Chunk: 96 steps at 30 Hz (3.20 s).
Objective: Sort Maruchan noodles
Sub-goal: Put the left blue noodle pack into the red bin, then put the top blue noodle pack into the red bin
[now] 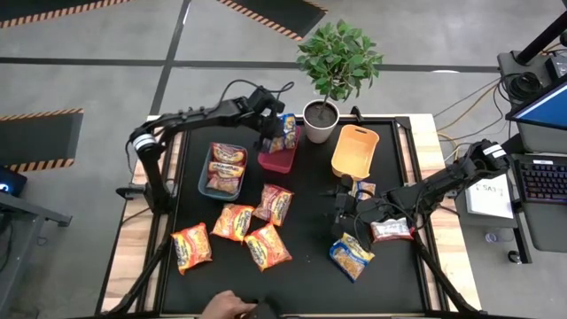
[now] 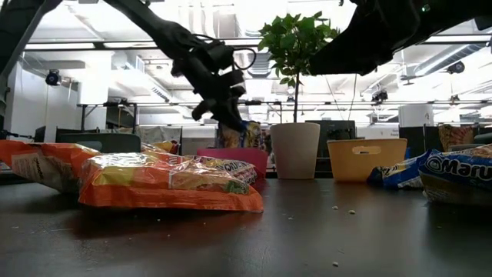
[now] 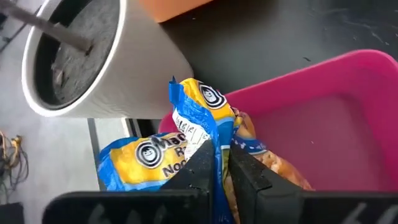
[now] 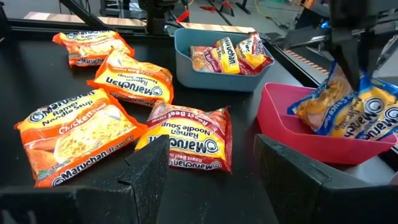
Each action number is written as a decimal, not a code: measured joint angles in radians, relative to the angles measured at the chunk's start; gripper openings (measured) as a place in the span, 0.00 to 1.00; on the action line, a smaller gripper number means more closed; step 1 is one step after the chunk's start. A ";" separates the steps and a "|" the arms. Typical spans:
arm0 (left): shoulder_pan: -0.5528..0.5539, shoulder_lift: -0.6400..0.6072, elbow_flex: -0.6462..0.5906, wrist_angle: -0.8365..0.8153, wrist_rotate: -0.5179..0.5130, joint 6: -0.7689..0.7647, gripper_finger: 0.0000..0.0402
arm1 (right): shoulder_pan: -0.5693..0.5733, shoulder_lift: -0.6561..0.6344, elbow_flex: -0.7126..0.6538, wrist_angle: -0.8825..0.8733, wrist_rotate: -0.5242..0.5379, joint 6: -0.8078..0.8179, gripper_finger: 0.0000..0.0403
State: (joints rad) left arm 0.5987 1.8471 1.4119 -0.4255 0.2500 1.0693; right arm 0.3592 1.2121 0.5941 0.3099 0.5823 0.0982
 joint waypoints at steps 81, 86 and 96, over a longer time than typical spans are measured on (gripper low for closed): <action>-0.673 -0.397 -0.592 0.658 -0.162 -0.783 0.09 | -0.025 -0.066 0.232 -1.219 -0.380 0.853 0.52; -0.673 -0.397 -0.592 0.647 -0.163 -0.784 0.09 | -0.002 0.009 0.224 -1.238 -0.336 0.624 0.52; -0.673 -0.395 -0.597 0.632 -0.163 -0.783 0.09 | -0.003 0.148 0.221 -1.306 -0.294 0.596 0.52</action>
State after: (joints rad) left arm -0.0738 1.4521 0.8154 0.2065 0.0868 0.2863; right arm 0.3557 1.3606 0.8154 -0.9964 0.2888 0.6939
